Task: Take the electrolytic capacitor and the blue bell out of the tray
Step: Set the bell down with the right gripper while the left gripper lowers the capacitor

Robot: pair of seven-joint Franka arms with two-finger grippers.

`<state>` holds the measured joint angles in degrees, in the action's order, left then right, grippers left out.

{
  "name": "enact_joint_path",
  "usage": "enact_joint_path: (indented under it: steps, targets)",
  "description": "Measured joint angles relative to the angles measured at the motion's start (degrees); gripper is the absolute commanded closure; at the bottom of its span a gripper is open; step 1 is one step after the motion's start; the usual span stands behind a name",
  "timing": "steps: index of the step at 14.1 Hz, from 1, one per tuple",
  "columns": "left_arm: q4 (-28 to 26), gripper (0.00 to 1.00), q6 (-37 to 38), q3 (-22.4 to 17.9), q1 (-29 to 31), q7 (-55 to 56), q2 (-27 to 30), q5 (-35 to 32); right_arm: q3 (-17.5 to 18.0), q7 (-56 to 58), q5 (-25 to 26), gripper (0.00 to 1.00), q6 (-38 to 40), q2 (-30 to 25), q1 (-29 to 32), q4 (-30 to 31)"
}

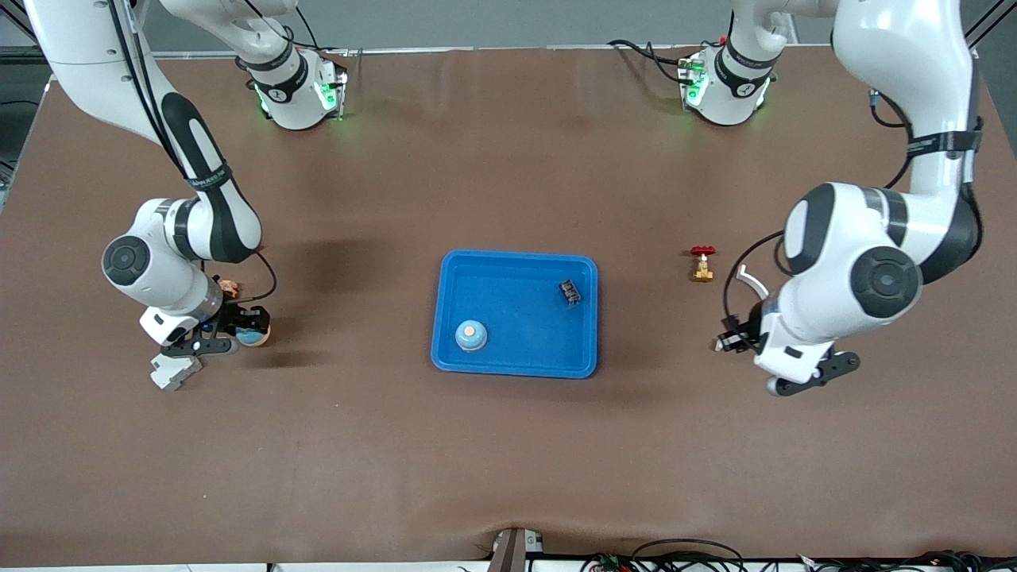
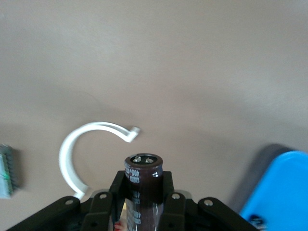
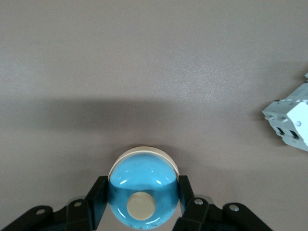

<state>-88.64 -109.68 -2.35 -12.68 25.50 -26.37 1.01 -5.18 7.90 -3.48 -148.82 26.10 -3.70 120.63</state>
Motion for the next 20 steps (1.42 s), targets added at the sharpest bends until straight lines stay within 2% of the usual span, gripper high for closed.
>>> enact_joint_path:
  steps: [2, 5, 6, 7, 8, 12, 14, 18, 20]
  targets:
    - [-2.8, 0.98, -1.9, 0.0, 1.6, -3.7, 0.1, -2.8, 0.0, 0.1, 0.0, 1.0, -1.3, 0.8, 0.0, 0.0]
    - [-9.4, 0.98, -10.0, 0.0, 3.0, -8.3, 0.2, -4.1, 0.1, 0.1, 0.0, 1.0, -3.0, 1.9, 0.0, 0.0]
    - [-11.6, 0.98, -12.8, 0.0, 3.8, -10.4, 0.3, -4.2, 0.1, 0.1, -0.1, 0.73, -3.3, 2.0, 0.0, 0.0]
    - [-13.7, 0.98, -15.2, 0.0, 4.8, -12.6, 0.5, -4.3, 0.1, 0.1, -0.1, 0.16, -3.5, 2.1, 0.1, -0.1]
    - [-15.5, 0.98, -17.2, 0.0, 5.8, -14.8, 0.6, -4.5, 0.1, 0.1, -0.1, 0.0, -3.7, 2.1, 0.2, -0.1]
    - [-18.9, 0.98, -21.0, 0.0, 8.9, -22.4, 0.6, -5.3, 0.1, 0.1, -0.2, 0.0, -4.1, 2.4, 0.4, -1.0]
    - [-19.7, 0.98, -22.2, 0.0, 10.6, -26.0, 0.5, -5.4, 0.6, 0.1, -0.2, 0.0, -1.2, 2.3, 0.3, -3.4]
    - [-21.9, 0.98, -26.2, 0.1, 11.4, -27.8, -0.8, -5.6, 2.0, -4.1, -1.1, 0.0, 17.5, 1.8, -0.2, -15.9]
    - [-22.3, 0.98, -27.0, 0.3, 11.3, -27.8, -1.8, -5.9, 2.5, -10.8, -1.3, 0.0, 22.0, 1.4, -2.6, -20.7]
